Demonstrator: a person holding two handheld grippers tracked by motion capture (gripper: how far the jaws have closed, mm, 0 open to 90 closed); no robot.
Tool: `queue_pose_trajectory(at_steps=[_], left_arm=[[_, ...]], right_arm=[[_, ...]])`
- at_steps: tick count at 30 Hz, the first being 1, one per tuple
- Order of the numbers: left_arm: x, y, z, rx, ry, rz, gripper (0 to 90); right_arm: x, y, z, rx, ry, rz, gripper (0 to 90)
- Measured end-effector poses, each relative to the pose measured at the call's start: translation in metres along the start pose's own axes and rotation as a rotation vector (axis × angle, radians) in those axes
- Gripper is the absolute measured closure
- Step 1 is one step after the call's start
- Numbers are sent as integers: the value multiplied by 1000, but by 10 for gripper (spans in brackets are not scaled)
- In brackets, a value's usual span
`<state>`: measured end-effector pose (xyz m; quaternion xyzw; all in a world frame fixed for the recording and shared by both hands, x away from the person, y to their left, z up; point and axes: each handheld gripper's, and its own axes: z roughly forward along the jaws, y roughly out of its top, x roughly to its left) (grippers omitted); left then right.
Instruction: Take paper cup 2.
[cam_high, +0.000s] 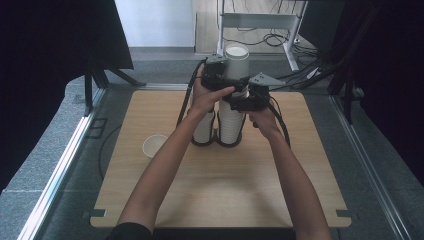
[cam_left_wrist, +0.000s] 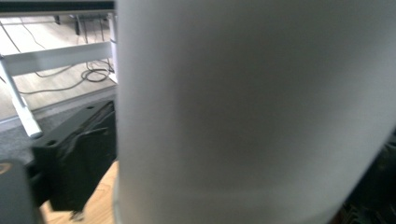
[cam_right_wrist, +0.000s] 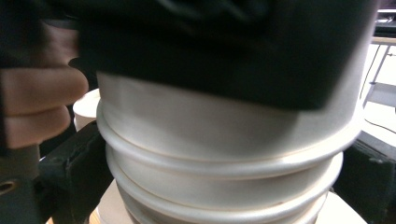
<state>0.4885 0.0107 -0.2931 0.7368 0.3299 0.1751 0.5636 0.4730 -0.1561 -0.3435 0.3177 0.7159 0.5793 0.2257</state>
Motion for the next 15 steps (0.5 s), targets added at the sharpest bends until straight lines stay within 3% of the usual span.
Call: queue_pose_trajectory(at_steps=[13,15], left_arm=[[-4,10,-8,-81,25,17,122],[-5,13,-9,-92,23,4,123]], right_arm=[[-1,0,1,1,-3,3,35],[-1,0,1,0,-3,4,35]])
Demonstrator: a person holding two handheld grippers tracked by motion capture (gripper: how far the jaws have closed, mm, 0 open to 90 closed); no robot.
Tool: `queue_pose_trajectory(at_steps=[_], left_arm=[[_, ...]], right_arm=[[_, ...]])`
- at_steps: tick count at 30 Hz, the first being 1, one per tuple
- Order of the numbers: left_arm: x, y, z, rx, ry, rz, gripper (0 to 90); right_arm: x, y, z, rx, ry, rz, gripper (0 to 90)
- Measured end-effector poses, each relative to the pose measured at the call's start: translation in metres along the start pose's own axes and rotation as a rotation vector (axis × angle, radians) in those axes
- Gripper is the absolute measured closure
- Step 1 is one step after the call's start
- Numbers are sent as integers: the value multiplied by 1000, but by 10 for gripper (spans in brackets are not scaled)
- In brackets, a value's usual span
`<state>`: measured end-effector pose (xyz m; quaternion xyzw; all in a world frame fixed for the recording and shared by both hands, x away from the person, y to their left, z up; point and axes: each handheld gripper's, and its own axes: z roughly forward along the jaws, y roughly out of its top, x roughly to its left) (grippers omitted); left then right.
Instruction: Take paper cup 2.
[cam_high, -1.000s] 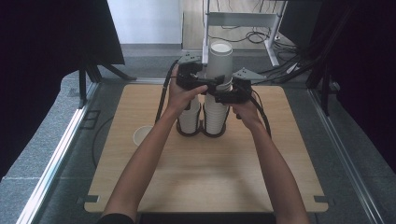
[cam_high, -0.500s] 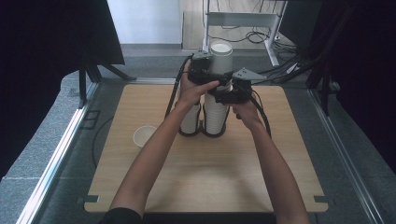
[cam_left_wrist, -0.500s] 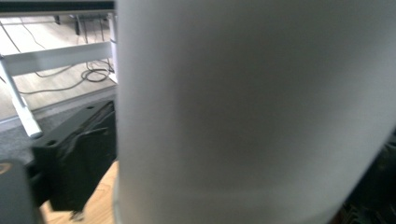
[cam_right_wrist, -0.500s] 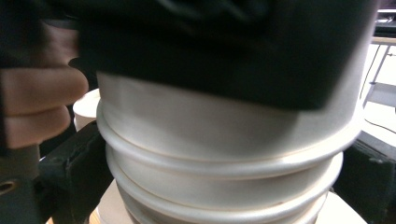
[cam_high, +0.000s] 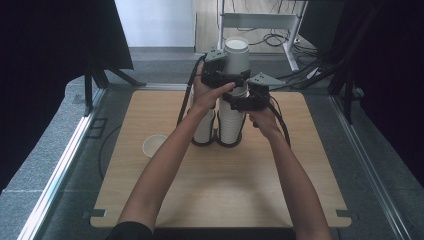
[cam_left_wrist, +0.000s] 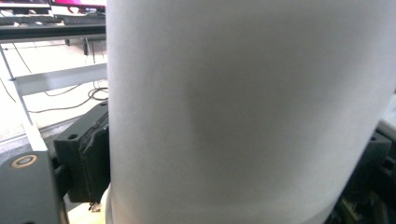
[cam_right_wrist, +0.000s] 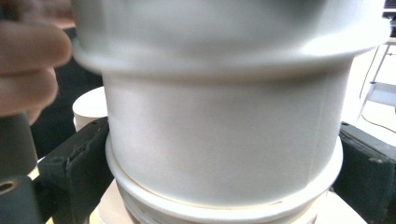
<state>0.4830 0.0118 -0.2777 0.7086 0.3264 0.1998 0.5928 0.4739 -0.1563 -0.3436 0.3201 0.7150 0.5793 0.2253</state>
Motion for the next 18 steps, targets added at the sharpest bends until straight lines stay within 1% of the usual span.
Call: queue_pose_trajectory(at_steps=[4,12,18], left_arm=[[0,4,-1,-22,-5,-17,124],[0,16,-5,-54,-1,-9,125],[1,30,-12,-89,-1,-12,126]], right_arm=[[0,0,0,2,0,-2,35],[-1,0,0,2,-2,4,35],[-1,1,0,1,1,-2,35]])
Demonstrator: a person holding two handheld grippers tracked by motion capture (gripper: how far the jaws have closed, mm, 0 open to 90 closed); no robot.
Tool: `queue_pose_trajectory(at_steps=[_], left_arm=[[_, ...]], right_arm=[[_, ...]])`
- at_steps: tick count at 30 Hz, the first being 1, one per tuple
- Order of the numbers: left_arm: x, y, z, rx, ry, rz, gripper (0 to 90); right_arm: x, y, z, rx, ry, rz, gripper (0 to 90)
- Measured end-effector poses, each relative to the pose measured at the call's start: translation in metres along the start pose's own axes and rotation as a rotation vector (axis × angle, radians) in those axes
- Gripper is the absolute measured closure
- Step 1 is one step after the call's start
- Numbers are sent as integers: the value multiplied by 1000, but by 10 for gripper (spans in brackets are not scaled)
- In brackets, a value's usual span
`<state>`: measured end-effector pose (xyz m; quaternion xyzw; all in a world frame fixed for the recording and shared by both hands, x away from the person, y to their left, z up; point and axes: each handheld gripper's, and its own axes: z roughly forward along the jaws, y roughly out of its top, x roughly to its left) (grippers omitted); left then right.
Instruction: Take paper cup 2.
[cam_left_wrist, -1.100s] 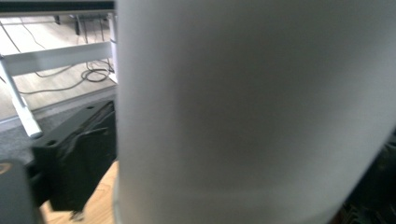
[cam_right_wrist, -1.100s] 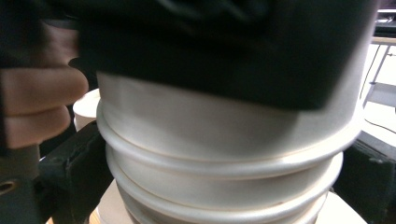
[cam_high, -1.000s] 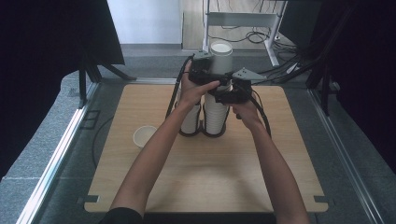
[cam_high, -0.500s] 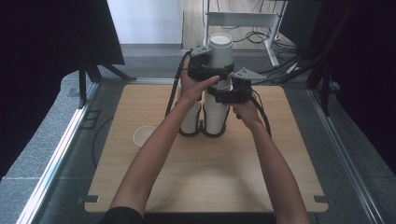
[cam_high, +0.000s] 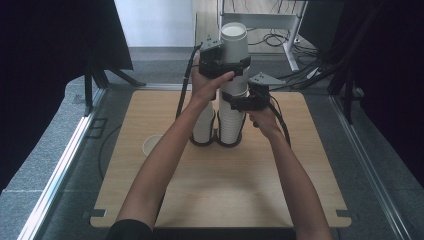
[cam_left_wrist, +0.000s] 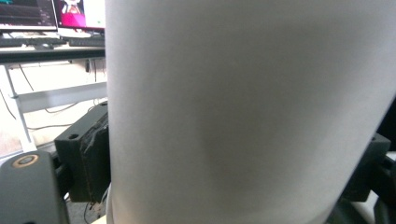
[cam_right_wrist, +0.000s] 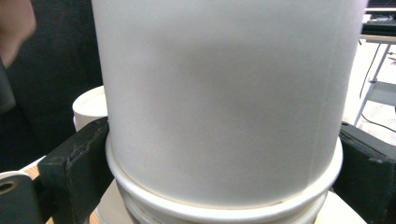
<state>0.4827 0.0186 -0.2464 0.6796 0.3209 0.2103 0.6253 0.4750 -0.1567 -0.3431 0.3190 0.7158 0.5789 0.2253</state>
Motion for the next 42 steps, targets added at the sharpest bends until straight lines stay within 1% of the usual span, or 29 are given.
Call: queue_pose_trajectory(at_steps=[6,9,10,13,16,18,22,24,25,26,28,30,33,34,36,37,39,41,42], left_arm=[[1,13,-7,-29,-8,1,126],[2,18,-12,-46,-10,-6,126],[3,20,-13,-51,-10,-7,127],[5,24,-19,-62,-14,-13,126],[6,29,-25,-85,-22,-23,127],[6,31,-29,-91,-31,-30,127],[4,33,-37,-98,-39,-23,127],[2,34,-41,-101,-55,-30,127],[1,34,-44,-103,-55,-21,127],[0,35,-46,-100,-52,-12,127],[-1,34,-49,-101,-62,-13,127],[-2,33,-52,-98,-63,-2,127],[-2,30,-55,-90,-67,-2,127],[-2,28,-57,-86,-67,-5,127],[-3,25,-60,-80,-86,-35,127],[-4,24,-62,-81,-91,-35,126],[-6,21,-64,-70,-73,0,126],[-5,18,-66,-64,-85,-10,126],[-6,17,-67,-62,-80,-5,126]], right_arm=[[0,0,0,4,0,-6,35],[0,0,0,3,-2,-2,35],[0,0,0,6,-1,6,35],[-1,0,0,3,-1,10,35],[-1,0,0,4,-1,10,35],[-1,0,0,4,-1,10,35],[-1,0,0,4,-1,11,35],[-1,0,0,4,-1,10,35],[-1,0,0,4,0,10,35],[-1,0,0,4,0,10,35],[-1,0,0,5,1,13,35],[-1,0,0,5,0,10,35],[-1,0,0,7,1,11,35],[-1,0,0,8,1,10,35],[-1,0,0,8,1,9,35],[-1,0,0,8,1,9,35],[-1,0,0,9,2,10,35],[-2,0,1,9,3,8,35],[-2,0,1,10,4,7,35]])
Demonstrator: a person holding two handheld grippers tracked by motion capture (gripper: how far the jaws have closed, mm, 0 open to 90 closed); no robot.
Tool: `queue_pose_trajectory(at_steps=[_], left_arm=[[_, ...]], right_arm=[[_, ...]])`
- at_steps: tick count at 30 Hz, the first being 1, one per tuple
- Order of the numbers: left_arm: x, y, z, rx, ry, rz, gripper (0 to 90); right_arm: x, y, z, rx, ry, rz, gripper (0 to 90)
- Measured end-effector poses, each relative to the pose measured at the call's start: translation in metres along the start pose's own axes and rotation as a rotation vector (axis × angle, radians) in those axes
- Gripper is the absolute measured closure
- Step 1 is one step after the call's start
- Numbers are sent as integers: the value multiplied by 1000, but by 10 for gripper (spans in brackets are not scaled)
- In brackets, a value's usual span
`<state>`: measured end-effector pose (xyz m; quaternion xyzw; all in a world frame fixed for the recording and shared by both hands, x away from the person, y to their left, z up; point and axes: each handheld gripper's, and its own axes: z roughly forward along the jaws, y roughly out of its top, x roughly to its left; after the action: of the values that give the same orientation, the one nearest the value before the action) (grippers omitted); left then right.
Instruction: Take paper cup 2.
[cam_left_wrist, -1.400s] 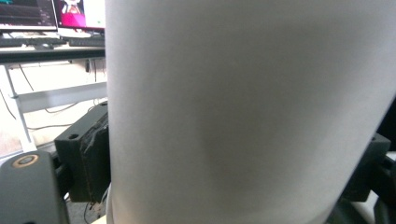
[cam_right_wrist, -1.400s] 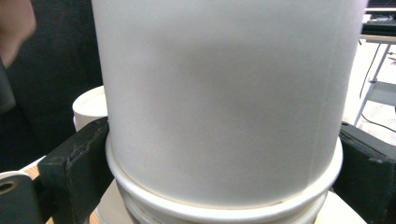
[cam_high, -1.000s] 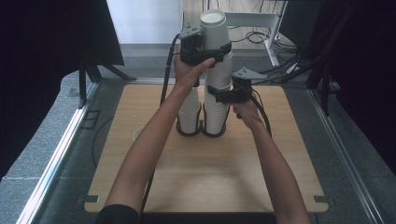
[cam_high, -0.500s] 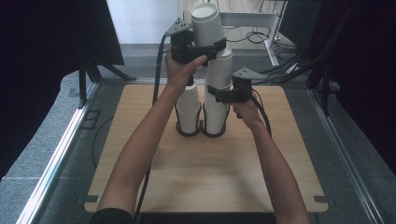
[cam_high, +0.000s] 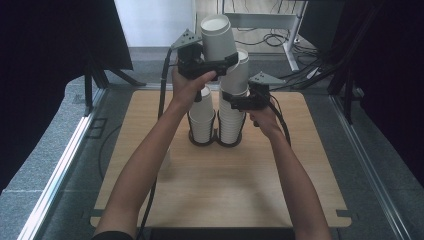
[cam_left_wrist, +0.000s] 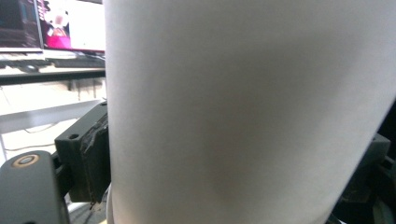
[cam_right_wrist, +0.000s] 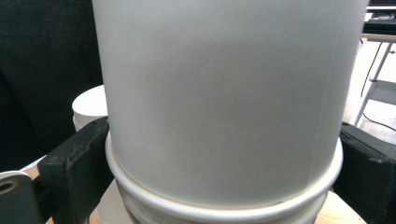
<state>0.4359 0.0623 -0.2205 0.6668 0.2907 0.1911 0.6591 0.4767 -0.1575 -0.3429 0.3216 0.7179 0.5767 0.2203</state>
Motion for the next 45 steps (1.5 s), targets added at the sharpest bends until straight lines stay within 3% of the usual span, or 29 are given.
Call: queue_pose_trajectory(at_steps=[13,32,45], left_arm=[[1,-21,-10,7,-12,5,127],[-15,-36,-37,23,-42,58,127],[-18,-51,-48,26,-62,44,127]], right_arm=[[-1,1,0,8,1,-9,35],[0,1,0,7,-2,-21,34],[0,2,0,6,-3,-12,28]])
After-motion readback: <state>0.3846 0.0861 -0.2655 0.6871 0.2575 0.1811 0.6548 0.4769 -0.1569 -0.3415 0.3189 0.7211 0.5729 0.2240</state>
